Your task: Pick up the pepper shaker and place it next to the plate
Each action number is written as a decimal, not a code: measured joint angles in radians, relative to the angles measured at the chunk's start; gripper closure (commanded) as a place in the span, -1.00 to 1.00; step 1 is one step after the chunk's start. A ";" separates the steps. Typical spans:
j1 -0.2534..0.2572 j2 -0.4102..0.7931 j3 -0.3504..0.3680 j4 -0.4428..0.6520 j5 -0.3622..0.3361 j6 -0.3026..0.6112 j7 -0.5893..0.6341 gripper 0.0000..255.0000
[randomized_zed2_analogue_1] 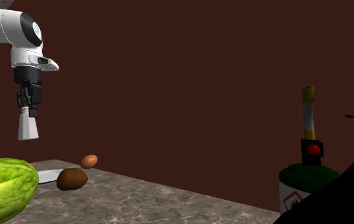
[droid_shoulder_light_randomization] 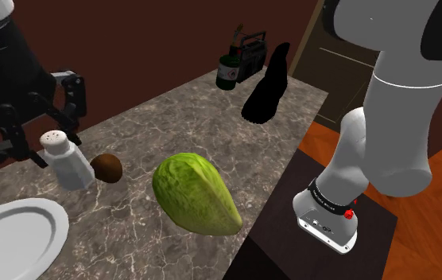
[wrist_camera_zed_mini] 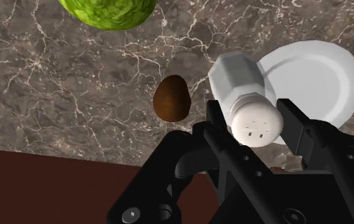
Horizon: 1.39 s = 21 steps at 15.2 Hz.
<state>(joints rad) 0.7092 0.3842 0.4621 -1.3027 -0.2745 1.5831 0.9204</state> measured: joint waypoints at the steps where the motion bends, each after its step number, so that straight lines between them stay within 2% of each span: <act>1: 0.025 0.033 0.002 0.047 -0.013 -0.019 0.019 1.00; 3: 0.070 0.082 0.006 0.116 -0.033 -0.047 0.052 1.00; 4: 0.112 0.131 0.007 0.193 -0.051 -0.079 0.075 1.00; 6: 0.142 0.162 0.008 0.221 -0.062 -0.081 0.100 1.00; 21: 0.109 0.144 0.010 -0.008 -0.060 0.121 0.143 1.00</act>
<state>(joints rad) 0.8182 0.5280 0.4718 -1.3109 -0.3345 1.7042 1.0638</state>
